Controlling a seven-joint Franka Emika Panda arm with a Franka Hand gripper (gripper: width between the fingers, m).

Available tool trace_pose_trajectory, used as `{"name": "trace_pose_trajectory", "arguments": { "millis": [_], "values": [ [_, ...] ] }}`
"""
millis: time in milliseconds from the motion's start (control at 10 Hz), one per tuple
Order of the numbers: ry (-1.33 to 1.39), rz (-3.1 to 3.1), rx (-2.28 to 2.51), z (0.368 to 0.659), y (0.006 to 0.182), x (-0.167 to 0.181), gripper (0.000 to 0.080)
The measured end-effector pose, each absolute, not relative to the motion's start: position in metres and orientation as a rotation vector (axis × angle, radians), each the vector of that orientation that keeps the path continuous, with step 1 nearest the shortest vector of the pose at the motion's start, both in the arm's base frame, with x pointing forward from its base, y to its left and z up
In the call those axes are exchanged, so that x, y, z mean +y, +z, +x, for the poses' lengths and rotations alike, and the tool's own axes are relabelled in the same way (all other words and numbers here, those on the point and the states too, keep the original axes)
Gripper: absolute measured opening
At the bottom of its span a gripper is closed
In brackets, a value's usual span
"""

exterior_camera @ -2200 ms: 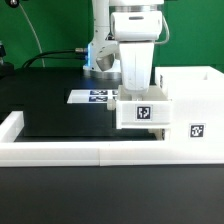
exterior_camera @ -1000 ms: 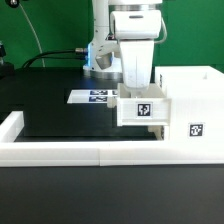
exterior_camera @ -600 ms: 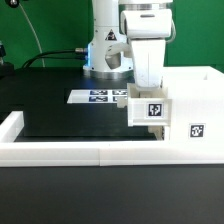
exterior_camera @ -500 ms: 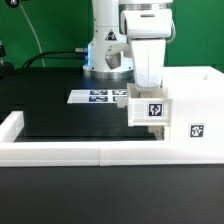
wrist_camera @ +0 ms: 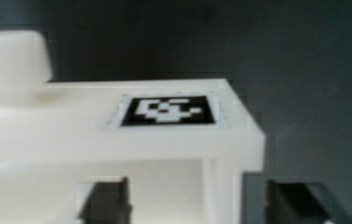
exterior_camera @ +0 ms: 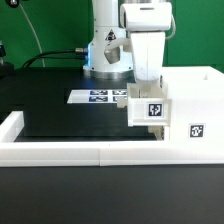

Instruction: Assemble drawer

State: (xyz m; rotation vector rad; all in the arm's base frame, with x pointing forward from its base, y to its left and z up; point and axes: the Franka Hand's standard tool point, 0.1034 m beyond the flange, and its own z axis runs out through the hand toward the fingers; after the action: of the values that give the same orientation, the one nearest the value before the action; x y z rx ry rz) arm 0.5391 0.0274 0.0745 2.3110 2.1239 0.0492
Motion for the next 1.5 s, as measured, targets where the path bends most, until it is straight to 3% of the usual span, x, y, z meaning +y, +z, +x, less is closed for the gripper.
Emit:
{"name": "trace_pose_trajectory", "arguments": {
  "millis": [100, 200, 400, 700, 900, 1200, 1500],
  "values": [
    [0.045, 2.307, 2.118, 0.541, 0.084, 0.025, 0.0539],
    [0.032, 2.309, 2.108, 0.541, 0.094, 0.019, 0.0618],
    [0.01, 2.294, 2.11, 0.542, 0.109, -0.003, 0.0643],
    [0.016, 2.227, 2.184, 0.541, 0.112, -0.044, 0.0649],
    [0.108, 2.289, 2.242, 0.533, 0.091, -0.07, 0.0649],
    [0.215, 2.396, 2.306, 0.527, 0.056, -0.073, 0.0649],
    [0.213, 2.479, 2.246, 0.529, 0.052, -0.045, 0.0649]
  ]
}}
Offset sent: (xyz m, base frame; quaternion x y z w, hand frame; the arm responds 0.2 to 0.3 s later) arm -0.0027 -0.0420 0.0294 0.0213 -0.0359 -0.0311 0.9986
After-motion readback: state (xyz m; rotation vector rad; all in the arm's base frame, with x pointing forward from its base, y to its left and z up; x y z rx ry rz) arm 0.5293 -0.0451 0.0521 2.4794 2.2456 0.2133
